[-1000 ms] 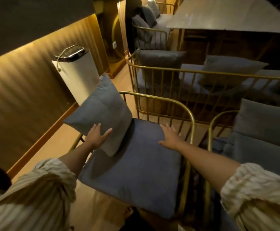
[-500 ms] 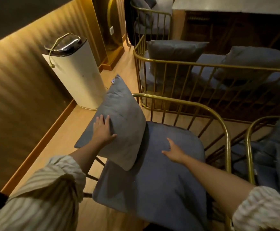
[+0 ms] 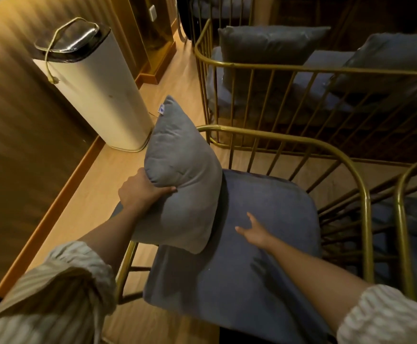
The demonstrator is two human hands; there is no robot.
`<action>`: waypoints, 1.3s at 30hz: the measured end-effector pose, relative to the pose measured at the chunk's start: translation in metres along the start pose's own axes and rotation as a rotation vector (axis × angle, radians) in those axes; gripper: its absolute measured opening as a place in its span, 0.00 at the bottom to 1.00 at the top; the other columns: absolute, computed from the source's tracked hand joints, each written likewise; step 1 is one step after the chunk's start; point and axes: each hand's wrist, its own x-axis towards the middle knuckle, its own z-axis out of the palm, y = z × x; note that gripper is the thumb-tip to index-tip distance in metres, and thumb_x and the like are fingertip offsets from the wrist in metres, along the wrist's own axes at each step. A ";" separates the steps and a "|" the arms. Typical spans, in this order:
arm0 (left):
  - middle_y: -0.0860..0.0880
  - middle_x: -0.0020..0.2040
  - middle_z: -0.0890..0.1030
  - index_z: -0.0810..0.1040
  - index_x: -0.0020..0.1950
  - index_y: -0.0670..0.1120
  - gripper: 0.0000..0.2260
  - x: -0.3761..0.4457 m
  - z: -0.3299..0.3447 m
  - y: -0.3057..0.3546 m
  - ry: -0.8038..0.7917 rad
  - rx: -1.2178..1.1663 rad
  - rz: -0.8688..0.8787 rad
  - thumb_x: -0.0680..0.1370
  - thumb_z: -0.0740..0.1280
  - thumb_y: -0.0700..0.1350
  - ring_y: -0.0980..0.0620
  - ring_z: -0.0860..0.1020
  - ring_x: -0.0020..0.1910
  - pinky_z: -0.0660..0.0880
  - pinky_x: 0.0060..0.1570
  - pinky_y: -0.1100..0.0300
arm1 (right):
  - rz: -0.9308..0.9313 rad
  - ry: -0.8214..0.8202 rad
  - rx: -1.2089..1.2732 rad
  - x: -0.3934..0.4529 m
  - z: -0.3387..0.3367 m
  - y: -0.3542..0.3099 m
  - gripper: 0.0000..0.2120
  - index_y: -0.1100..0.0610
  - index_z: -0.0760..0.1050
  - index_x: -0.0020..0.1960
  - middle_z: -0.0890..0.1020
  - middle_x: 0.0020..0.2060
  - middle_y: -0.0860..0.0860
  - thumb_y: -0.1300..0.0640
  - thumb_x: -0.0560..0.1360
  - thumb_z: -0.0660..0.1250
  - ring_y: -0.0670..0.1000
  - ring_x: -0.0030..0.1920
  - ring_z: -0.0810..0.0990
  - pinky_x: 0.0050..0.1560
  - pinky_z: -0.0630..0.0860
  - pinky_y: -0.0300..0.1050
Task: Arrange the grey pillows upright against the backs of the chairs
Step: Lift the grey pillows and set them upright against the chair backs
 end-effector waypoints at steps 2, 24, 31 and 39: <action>0.48 0.45 0.81 0.72 0.53 0.52 0.34 -0.007 0.000 0.007 0.031 0.006 0.007 0.60 0.70 0.75 0.48 0.78 0.42 0.74 0.43 0.55 | -0.008 -0.002 0.025 -0.001 0.005 -0.001 0.39 0.56 0.48 0.81 0.59 0.79 0.55 0.49 0.79 0.67 0.57 0.78 0.60 0.76 0.61 0.51; 0.59 0.50 0.78 0.74 0.59 0.51 0.20 -0.113 -0.007 -0.027 -0.148 -0.789 0.129 0.71 0.76 0.52 0.63 0.77 0.47 0.72 0.43 0.68 | -0.022 0.001 0.923 -0.059 -0.063 0.077 0.46 0.51 0.71 0.72 0.82 0.63 0.53 0.39 0.59 0.82 0.58 0.63 0.80 0.67 0.72 0.64; 0.51 0.59 0.79 0.71 0.68 0.49 0.31 -0.115 0.092 -0.041 -0.607 -0.682 -0.002 0.68 0.78 0.52 0.50 0.79 0.56 0.78 0.55 0.51 | 0.134 0.016 0.839 -0.065 -0.085 0.152 0.57 0.52 0.69 0.70 0.81 0.62 0.55 0.49 0.45 0.89 0.59 0.62 0.79 0.66 0.73 0.61; 0.46 0.67 0.72 0.62 0.76 0.50 0.37 -0.126 0.168 -0.067 -0.600 -0.794 -0.273 0.71 0.77 0.44 0.42 0.72 0.65 0.73 0.64 0.43 | 0.275 0.063 0.787 -0.056 -0.056 0.205 0.37 0.56 0.61 0.76 0.75 0.68 0.57 0.66 0.71 0.74 0.59 0.64 0.76 0.65 0.72 0.58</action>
